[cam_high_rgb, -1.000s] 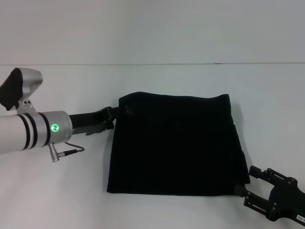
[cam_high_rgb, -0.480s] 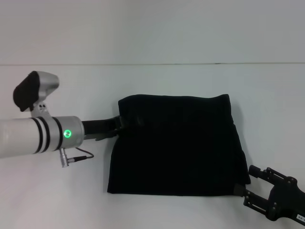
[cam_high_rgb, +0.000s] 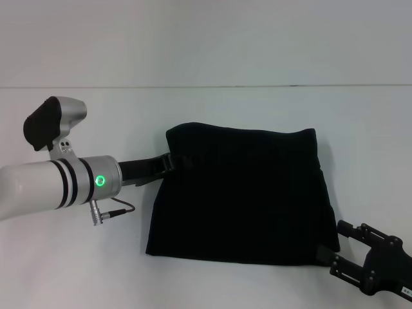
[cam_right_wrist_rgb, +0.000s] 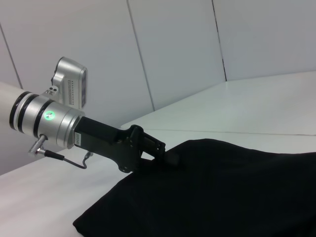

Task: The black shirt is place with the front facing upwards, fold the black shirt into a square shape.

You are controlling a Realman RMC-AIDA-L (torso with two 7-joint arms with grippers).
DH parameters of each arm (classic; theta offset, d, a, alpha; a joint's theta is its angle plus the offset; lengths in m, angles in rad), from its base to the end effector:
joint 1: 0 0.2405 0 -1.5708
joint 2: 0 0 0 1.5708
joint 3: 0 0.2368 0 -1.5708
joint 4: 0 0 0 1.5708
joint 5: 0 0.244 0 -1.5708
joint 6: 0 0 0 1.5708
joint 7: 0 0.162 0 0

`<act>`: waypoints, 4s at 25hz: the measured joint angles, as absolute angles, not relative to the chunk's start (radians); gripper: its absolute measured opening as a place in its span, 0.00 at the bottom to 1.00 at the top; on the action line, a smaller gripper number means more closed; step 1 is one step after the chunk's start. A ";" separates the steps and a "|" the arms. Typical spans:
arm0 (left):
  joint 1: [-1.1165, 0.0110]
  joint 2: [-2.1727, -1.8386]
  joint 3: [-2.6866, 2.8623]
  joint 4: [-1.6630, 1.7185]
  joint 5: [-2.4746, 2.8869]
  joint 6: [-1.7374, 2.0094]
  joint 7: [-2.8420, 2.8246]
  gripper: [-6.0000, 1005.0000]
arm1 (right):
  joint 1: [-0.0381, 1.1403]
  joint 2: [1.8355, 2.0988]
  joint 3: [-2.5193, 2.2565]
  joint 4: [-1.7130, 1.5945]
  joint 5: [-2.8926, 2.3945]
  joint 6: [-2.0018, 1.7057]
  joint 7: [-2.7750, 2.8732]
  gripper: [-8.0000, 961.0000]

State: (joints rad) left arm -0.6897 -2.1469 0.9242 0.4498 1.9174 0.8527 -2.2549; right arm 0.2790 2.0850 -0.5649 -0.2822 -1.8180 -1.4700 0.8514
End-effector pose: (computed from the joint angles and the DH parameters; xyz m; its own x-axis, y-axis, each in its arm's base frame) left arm -0.2573 0.4209 -0.0889 0.1279 0.8195 0.5586 0.9895 -0.1440 -0.0152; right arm 0.3495 0.2567 -0.0517 0.6873 -0.3011 -0.6610 -0.6173 -0.7217 -0.3132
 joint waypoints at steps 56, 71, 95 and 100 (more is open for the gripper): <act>-0.439 -2.073 0.780 0.501 1.586 1.190 -1.797 0.69 | 0.347 2.091 -0.510 -0.282 -1.818 -1.479 0.840 0.77; -0.249 -2.141 0.779 0.764 1.905 1.544 -1.222 0.95 | 0.362 2.098 -0.558 -0.221 -1.827 -1.426 0.637 0.77; -0.230 -2.146 0.748 0.746 1.919 1.532 -1.178 0.95 | 0.351 2.097 -0.547 -0.193 -1.820 -1.399 0.609 0.77; -0.230 -2.146 0.749 0.748 1.919 1.530 -1.178 0.95 | 0.349 2.097 -0.544 -0.193 -1.820 -1.404 0.609 0.77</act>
